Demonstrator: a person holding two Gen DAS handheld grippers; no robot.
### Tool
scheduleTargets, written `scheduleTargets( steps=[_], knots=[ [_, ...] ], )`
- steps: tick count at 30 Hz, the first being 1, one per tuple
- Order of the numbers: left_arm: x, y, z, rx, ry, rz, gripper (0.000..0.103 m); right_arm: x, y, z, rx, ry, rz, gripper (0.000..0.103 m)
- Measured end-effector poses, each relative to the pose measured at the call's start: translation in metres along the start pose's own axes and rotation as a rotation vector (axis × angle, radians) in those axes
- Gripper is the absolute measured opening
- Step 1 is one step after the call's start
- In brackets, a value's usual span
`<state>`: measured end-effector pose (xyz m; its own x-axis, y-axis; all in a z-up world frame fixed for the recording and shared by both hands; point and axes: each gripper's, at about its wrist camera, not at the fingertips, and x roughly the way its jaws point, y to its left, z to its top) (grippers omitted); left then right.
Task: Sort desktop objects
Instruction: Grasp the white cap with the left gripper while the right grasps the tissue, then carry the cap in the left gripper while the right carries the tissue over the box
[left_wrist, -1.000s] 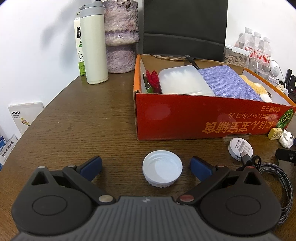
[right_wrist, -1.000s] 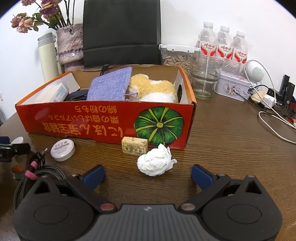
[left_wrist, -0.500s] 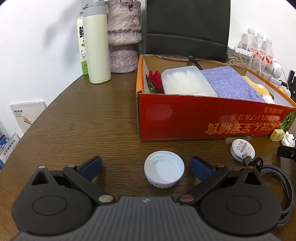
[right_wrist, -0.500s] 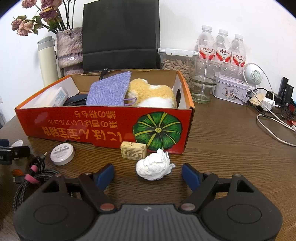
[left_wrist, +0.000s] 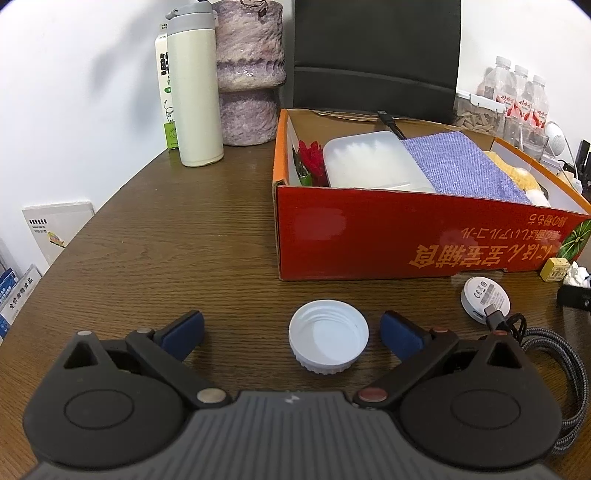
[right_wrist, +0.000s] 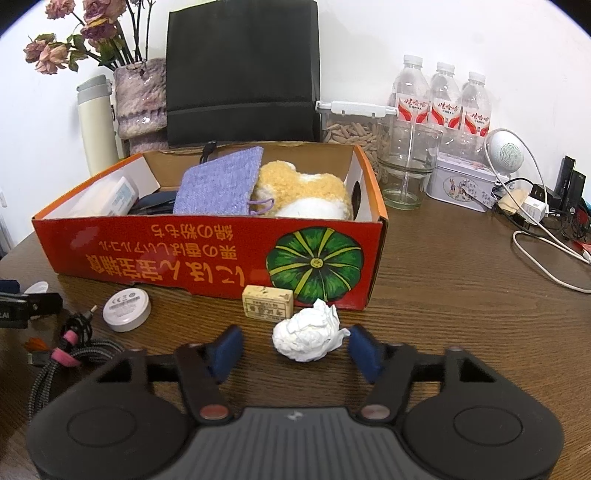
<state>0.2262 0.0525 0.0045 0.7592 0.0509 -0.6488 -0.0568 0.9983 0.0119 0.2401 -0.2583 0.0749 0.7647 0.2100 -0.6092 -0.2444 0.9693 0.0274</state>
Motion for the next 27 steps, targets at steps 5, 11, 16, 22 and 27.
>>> scheduleTargets(
  steps=[5,11,16,22,27],
  knots=[
    [-0.005,-0.003,-0.002,0.024,-0.022,-0.032,0.083,-0.002,-0.001,0.0,0.005,-0.012,0.013,0.027],
    [-0.013,-0.009,-0.005,0.062,-0.054,-0.077,0.04,-0.003,-0.003,-0.001,0.012,-0.015,0.024,0.024],
    [-0.015,-0.007,-0.005,0.052,-0.053,-0.085,0.04,-0.005,-0.003,-0.001,0.016,-0.019,0.031,0.023],
    [-0.029,-0.007,-0.002,0.056,-0.103,-0.093,0.04,-0.011,0.001,-0.003,-0.002,-0.044,0.036,0.022],
    [-0.053,-0.01,0.005,0.075,-0.199,-0.108,0.04,-0.026,0.005,0.001,-0.012,-0.104,0.062,0.022]
  ],
)
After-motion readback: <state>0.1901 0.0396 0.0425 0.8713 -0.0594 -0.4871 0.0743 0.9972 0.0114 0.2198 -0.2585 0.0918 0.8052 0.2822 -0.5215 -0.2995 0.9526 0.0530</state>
